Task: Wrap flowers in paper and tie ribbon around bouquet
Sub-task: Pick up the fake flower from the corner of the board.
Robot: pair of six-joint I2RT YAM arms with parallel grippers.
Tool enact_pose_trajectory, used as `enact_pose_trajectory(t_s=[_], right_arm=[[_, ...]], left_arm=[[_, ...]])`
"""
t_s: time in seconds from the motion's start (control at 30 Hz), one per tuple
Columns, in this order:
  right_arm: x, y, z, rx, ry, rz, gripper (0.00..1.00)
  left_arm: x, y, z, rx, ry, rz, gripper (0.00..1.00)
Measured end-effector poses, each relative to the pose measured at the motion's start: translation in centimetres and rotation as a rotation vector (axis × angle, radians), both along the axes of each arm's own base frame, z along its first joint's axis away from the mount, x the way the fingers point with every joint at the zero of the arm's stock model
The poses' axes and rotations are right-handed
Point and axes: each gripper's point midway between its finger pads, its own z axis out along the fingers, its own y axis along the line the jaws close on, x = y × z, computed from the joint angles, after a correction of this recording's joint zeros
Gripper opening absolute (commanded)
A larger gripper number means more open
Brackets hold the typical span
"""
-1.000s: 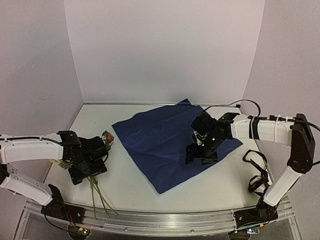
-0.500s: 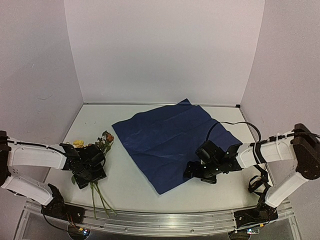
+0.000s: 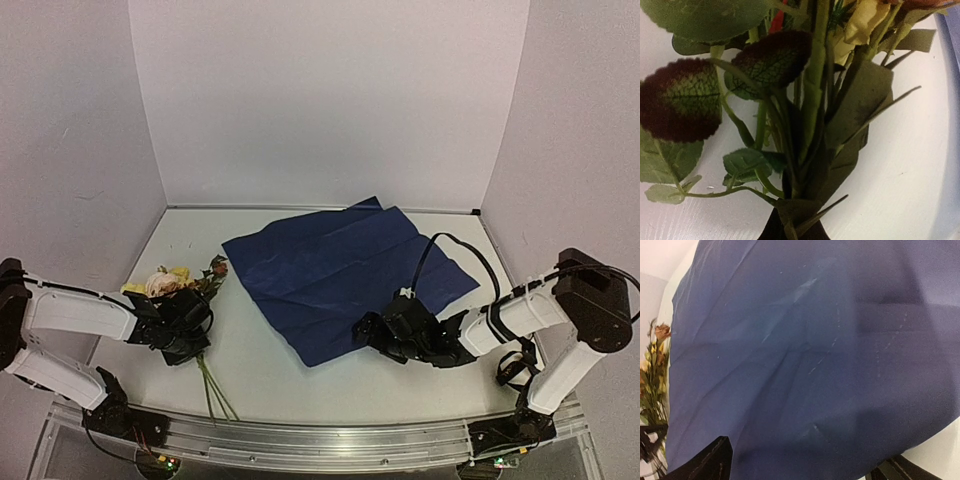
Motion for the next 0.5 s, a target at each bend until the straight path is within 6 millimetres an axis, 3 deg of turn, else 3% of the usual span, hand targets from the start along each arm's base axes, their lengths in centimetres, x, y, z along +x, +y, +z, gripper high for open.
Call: enact_pose_trajectory(t_s=[0.2,0.4,0.5], right_arm=[[0.4,-0.1,-0.2,0.036,0.007,-0.065,0.39],[0.0,-0.7,-0.9,0.029,0.049,-0.092,0.03],[-0.7,-1.4,-1.7,-0.003,0.087,-0.096,0.0]], left_arm=[[-0.4,0.3,0.8,-0.014,-0.007,-0.001,0.0],[-0.4,1.4,3.8,-0.001,-0.062,-0.002,0.0],[0.4,1.3,6.4,0.014,-0.111,-0.024,0.0]])
